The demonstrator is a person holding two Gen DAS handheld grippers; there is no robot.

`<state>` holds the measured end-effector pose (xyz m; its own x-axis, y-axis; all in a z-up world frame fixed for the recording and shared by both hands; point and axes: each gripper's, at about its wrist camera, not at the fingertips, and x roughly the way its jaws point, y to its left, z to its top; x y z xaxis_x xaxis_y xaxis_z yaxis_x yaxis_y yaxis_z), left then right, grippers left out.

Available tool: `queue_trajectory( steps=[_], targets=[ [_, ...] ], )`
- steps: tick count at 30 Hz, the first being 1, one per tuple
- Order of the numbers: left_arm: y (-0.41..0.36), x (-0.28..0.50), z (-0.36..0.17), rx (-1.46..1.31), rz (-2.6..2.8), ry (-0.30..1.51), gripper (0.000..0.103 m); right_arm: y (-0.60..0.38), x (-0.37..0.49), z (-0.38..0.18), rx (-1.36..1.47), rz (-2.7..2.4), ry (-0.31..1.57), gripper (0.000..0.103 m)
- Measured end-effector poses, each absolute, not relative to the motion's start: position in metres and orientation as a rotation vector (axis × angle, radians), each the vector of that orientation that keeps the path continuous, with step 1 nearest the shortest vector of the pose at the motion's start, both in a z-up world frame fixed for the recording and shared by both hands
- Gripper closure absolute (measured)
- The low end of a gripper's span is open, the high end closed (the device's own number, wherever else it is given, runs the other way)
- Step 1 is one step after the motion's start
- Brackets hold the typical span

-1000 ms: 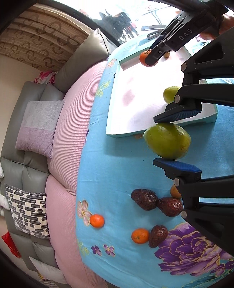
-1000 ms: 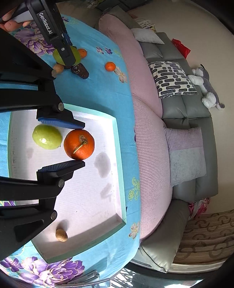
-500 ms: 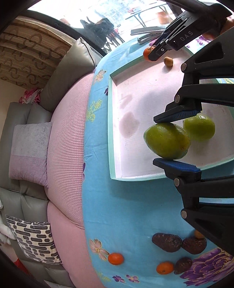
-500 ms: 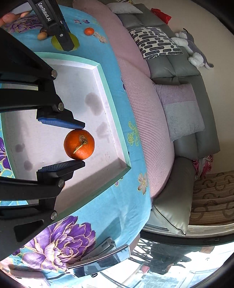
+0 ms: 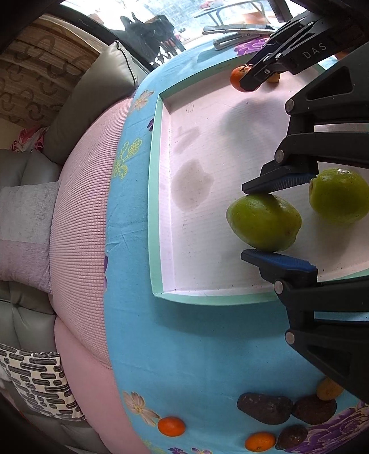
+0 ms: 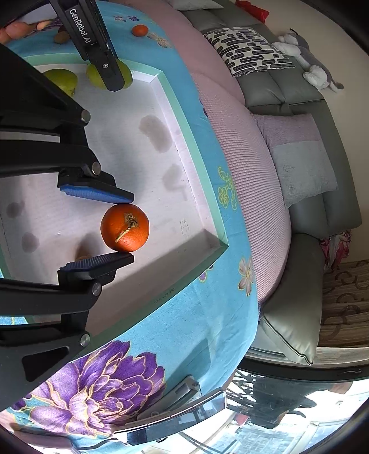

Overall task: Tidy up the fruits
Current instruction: 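Carry the green fruit with the left tool while the right tool carries the tangerine into the tray, then open the left tool to release the green fruit while the right tool releases the tangerine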

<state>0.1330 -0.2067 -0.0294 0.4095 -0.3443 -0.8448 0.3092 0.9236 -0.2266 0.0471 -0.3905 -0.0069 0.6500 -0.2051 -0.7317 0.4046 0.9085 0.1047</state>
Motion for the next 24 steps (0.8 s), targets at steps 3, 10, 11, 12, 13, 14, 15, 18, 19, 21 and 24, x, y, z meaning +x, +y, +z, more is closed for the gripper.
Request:
queue_trajectory(
  steps=[3,10,11,12,13,14,15,18,19,21,24],
  targets=[
    [-0.207,0.133,-0.033,-0.036,-0.406,1.078,0.061,-0.39,0.049,-0.01,0.272,-0.344,0.796,0.066],
    [-0.207,0.134,-0.032,-0.036,-0.403,1.081,0.06,-0.385,0.056,-0.02,0.235,-0.351,0.838,0.066],
    [-0.208,0.134,-0.032,-0.034,-0.402,1.082,0.06,-0.385,0.057,-0.021,0.23,-0.352,0.845,0.066],
    [-0.209,0.134,-0.032,-0.031,-0.401,1.084,0.06,-0.384,0.057,-0.022,0.223,-0.355,0.846,0.066],
    [-0.209,0.134,-0.031,-0.028,-0.4,1.086,0.06,-0.383,0.057,-0.022,0.216,-0.357,0.847,0.066],
    [-0.209,0.134,-0.031,-0.029,-0.399,1.088,0.06,-0.382,0.058,-0.021,0.211,-0.357,0.848,0.066],
    [-0.209,0.135,-0.031,-0.032,-0.397,1.09,0.06,-0.382,0.058,-0.021,0.208,-0.355,0.85,0.066],
    [-0.209,0.136,-0.031,-0.035,-0.394,1.095,0.06,-0.382,0.058,-0.021,0.201,-0.355,0.853,0.066],
    [-0.21,0.136,-0.031,-0.034,-0.392,1.098,0.059,-0.382,0.058,-0.021,0.199,-0.355,0.854,0.066],
    [-0.211,0.136,-0.029,-0.027,-0.39,1.095,0.059,-0.382,0.058,-0.021,0.199,-0.356,0.855,0.066],
    [-0.213,0.133,-0.023,-0.001,-0.396,1.082,0.059,-0.382,0.059,-0.021,0.197,-0.355,0.855,0.066]
  ],
)
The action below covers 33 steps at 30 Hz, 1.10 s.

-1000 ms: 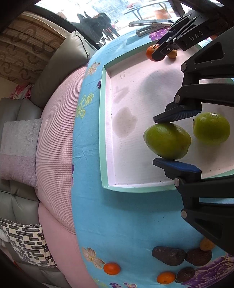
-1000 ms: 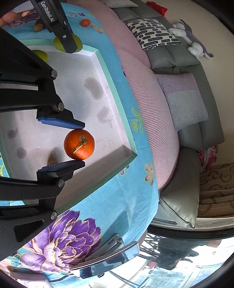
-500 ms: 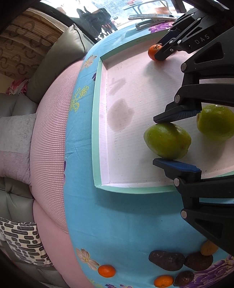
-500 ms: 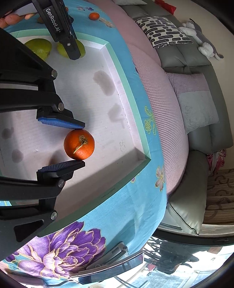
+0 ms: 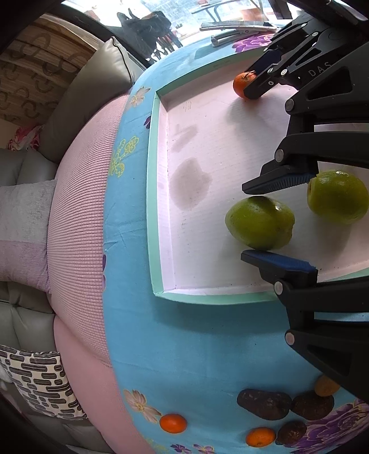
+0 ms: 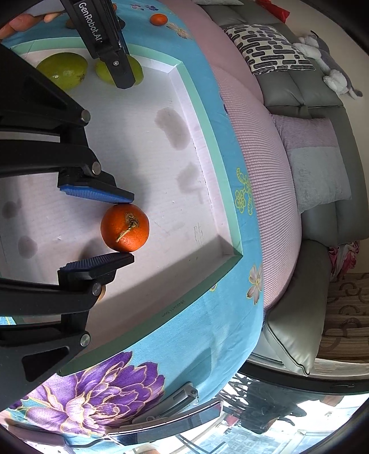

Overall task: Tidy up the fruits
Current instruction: 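Open the left tool to release the green fruit while the right tool releases the tangerine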

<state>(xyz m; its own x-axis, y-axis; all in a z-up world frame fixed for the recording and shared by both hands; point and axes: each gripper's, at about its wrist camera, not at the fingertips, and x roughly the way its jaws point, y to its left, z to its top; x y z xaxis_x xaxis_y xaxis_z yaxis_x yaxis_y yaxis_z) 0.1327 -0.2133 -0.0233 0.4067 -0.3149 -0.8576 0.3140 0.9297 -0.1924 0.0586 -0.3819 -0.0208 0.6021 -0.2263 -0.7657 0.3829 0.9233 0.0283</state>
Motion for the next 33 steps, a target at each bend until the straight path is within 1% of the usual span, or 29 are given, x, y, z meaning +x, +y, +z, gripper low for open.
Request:
queue_trajectory(
  steps=[2,4,10,12,14,17,19,21,22,23,25,27,29,30,33],
  targets=[
    [-0.214,0.131,-0.019,0.012,-0.399,1.073,0.057,-0.381,0.059,-0.021,0.196,-0.356,0.857,0.066],
    [-0.214,0.128,-0.015,0.012,-0.405,1.067,0.052,-0.382,0.059,-0.02,0.196,-0.357,0.86,0.066],
    [-0.212,0.12,0.0,0.024,-0.414,1.029,0.048,-0.383,0.057,-0.018,0.198,-0.362,0.861,0.065],
    [-0.208,0.118,0.004,0.021,-0.41,1.015,0.046,-0.382,0.056,-0.015,0.197,-0.356,0.853,0.063],
    [-0.202,0.115,0.007,0.024,-0.397,1.004,0.043,-0.381,0.055,-0.013,0.191,-0.354,0.853,0.058],
    [-0.191,0.112,0.011,0.022,-0.365,0.989,0.035,-0.379,0.054,-0.008,0.172,-0.361,0.85,0.058],
    [-0.181,0.112,0.011,0.018,-0.328,0.983,0.025,-0.378,0.051,-0.004,0.168,-0.365,0.84,0.058],
    [-0.173,0.113,0.01,0.022,-0.291,0.976,0.022,-0.378,0.05,0.0,0.169,-0.366,0.833,0.057],
    [-0.169,0.114,0.009,0.025,-0.274,0.974,0.017,-0.378,0.049,0.001,0.17,-0.363,0.831,0.052],
    [-0.165,0.114,0.006,0.028,-0.253,0.974,0.015,-0.378,0.049,0.001,0.171,-0.362,0.831,0.043],
    [-0.157,0.116,0.002,0.032,-0.219,0.977,0.005,-0.377,0.05,0.001,0.17,-0.357,0.834,0.037],
    [-0.151,0.117,-0.002,0.027,-0.2,0.983,0.003,-0.375,0.051,0.0,0.162,-0.351,0.836,0.035],
    [-0.144,0.116,-0.004,0.023,-0.187,0.984,0.002,-0.374,0.051,0.0,0.157,-0.349,0.834,0.024],
    [-0.142,0.116,-0.004,0.026,-0.18,0.984,0.0,-0.373,0.051,0.0,0.157,-0.348,0.834,0.023],
    [-0.138,0.115,-0.006,0.046,-0.154,0.981,0.0,-0.373,0.052,-0.001,0.156,-0.341,0.838,0.023]
  ],
)
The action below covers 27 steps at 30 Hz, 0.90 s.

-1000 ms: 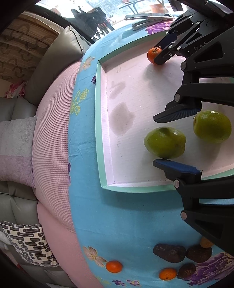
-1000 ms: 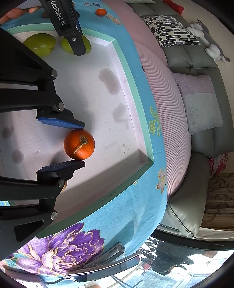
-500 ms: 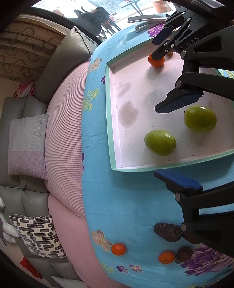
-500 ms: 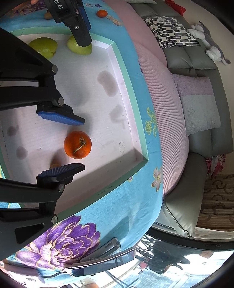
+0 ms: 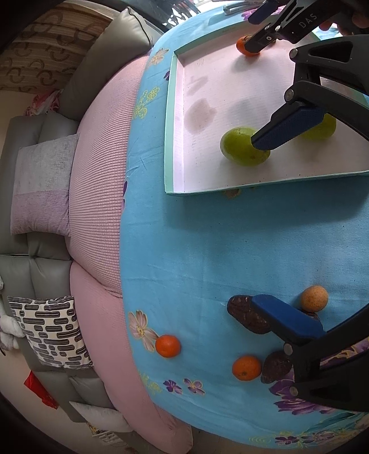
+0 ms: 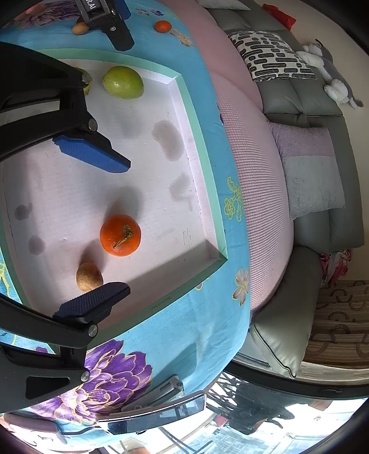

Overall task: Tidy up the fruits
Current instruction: 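Open the left tool to release the green fruit while the right tool releases the tangerine, then move both tools back toward the dates and tangerines on the cloth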

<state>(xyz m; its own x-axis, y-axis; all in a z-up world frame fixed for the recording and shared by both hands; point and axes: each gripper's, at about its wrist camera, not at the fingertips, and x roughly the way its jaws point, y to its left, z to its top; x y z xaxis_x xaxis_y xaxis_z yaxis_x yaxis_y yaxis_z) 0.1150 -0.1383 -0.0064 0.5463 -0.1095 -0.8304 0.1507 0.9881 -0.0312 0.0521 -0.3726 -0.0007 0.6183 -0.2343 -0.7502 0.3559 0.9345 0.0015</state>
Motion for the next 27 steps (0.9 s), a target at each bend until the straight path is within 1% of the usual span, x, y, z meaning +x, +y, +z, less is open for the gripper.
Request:
queue_trajectory(
  steps=[3,5,9,16,27],
  targets=[
    [-0.138,0.115,-0.009,0.049,-0.145,0.982,0.0,-0.371,0.053,-0.002,0.151,-0.342,0.845,0.019],
    [-0.137,0.113,-0.009,0.049,-0.147,0.982,0.0,-0.37,0.053,-0.002,0.146,-0.343,0.843,0.015],
    [-0.136,0.11,-0.006,0.058,-0.158,0.972,0.0,-0.371,0.052,-0.002,0.121,-0.359,0.836,0.014],
    [-0.129,0.101,0.006,0.083,-0.174,0.938,0.0,-0.376,0.051,-0.002,0.161,-0.363,0.835,0.014],
    [-0.073,0.1,0.008,0.03,-0.076,0.923,0.0,-0.364,0.049,0.009,0.164,-0.342,0.793,0.014]
  ],
)
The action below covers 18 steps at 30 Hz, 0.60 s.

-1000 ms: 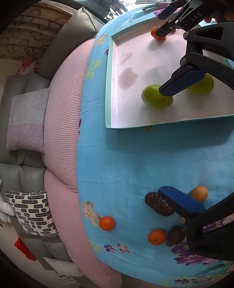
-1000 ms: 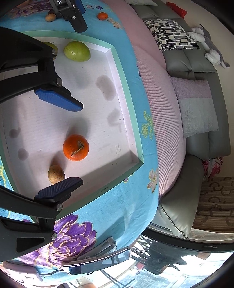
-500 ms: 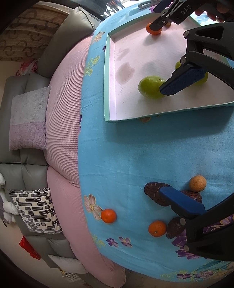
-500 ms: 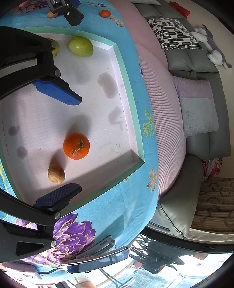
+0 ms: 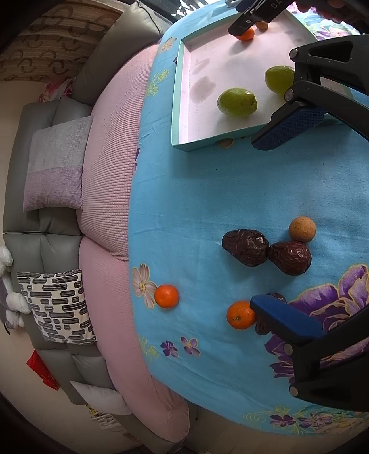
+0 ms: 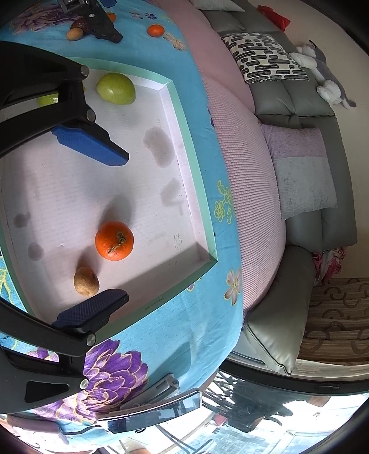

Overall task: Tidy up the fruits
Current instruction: 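Move both tools back toward the dates and tangerines on the cloth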

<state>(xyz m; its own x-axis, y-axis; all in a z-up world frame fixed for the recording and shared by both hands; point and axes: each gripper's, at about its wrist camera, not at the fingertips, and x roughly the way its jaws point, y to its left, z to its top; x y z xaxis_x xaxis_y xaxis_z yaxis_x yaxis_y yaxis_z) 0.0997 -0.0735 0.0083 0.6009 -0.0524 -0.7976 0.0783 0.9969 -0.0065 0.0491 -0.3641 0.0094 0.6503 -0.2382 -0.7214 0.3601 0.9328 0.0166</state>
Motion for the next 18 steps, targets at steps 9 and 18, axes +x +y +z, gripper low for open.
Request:
queue_trajectory(
  steps=[9,18],
  targets=[
    [-0.019,0.102,0.005,-0.052,0.042,0.92,0.0,-0.331,0.057,0.014,0.117,-0.27,0.781,0.014],
    [0.024,0.094,0.012,-0.133,0.102,0.881,0.0,-0.301,0.06,0.015,0.071,-0.208,0.772,0.014]
  ],
)
